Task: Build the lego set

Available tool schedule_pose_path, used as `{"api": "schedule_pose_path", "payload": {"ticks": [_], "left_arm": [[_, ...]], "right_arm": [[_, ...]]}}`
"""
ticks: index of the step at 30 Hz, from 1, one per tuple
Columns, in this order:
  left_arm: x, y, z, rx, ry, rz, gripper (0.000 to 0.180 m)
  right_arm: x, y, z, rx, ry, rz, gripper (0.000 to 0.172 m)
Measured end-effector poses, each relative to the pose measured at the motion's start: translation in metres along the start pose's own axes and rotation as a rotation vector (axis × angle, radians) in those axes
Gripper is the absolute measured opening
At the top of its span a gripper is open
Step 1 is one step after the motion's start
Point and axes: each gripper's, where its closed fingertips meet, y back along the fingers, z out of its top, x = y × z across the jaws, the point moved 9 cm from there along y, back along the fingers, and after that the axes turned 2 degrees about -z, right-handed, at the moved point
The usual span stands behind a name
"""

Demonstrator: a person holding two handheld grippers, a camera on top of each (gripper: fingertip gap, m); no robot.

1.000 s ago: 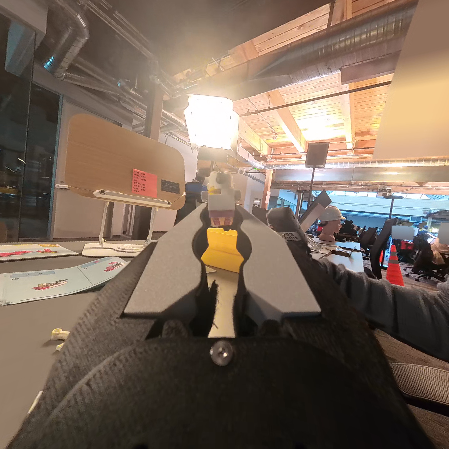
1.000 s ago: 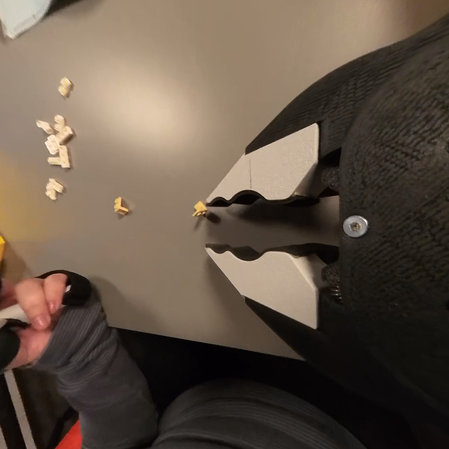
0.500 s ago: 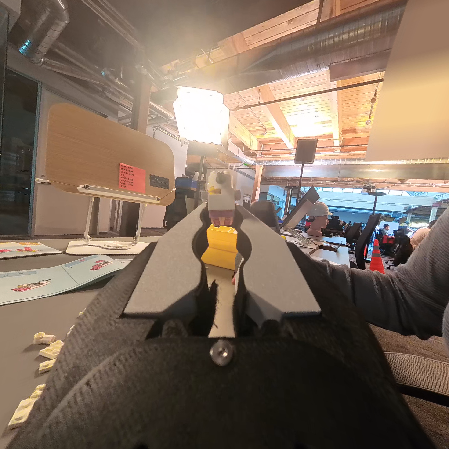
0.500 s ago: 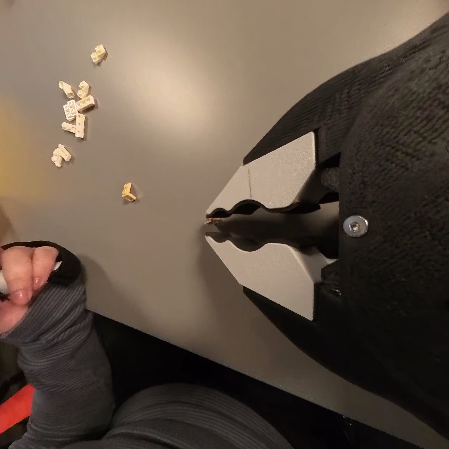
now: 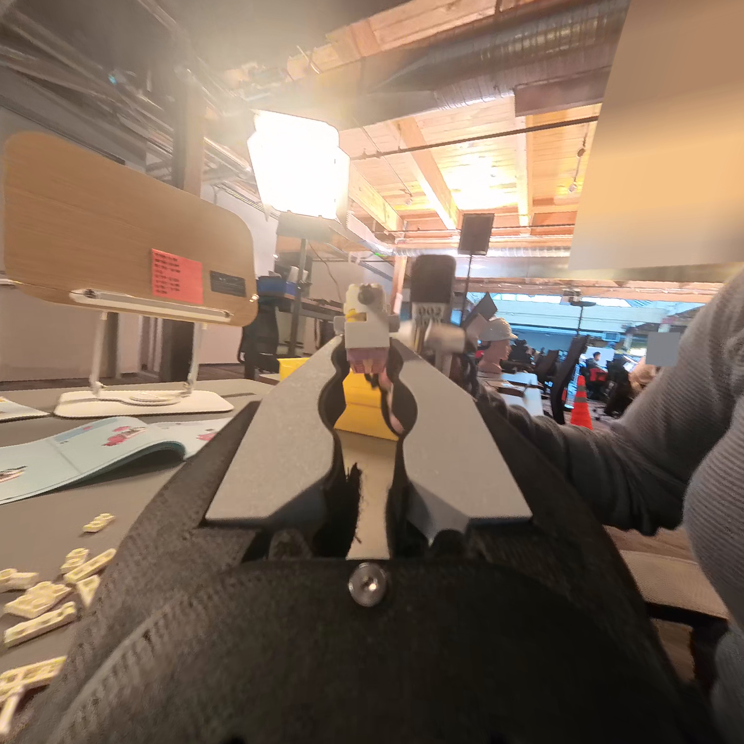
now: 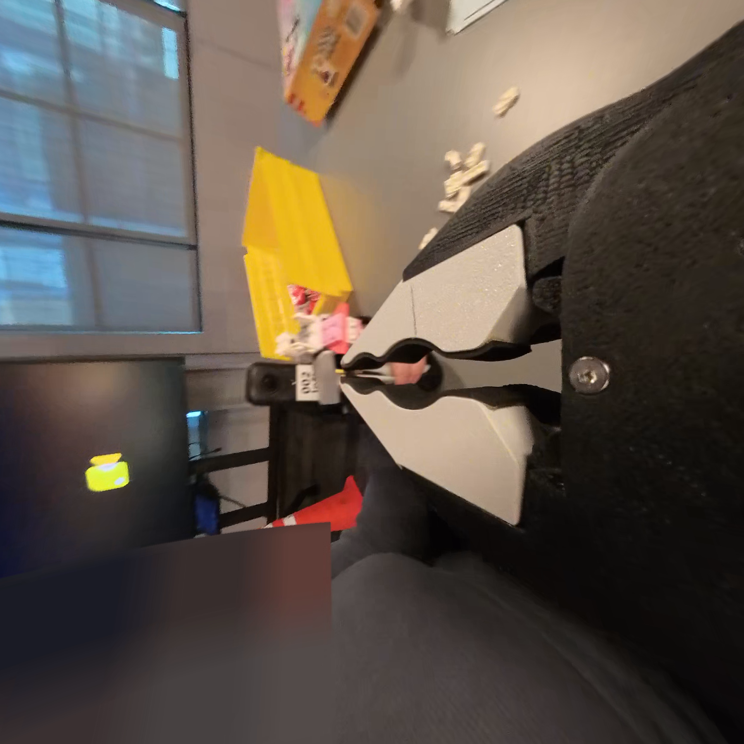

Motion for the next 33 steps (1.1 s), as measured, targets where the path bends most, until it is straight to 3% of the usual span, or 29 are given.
{"api": "schedule_pose_path", "payload": {"ticks": [7,21,33], "left_arm": [[-0.002,-0.003,-0.004,0.035,0.018,-0.060,0.016],[-0.009,-0.008,-0.010,0.080,-0.041,-0.153,0.016],[0.005,-0.005,-0.011,0.076,0.119,-0.109,0.016]], "right_arm": [[-0.007,-0.015,0.007,0.093,-0.011,0.046,0.000],[-0.002,-0.012,0.007,0.166,-0.021,0.131,0.001],[-0.022,-0.018,-0.007,0.027,-0.217,0.119,0.001]]}}
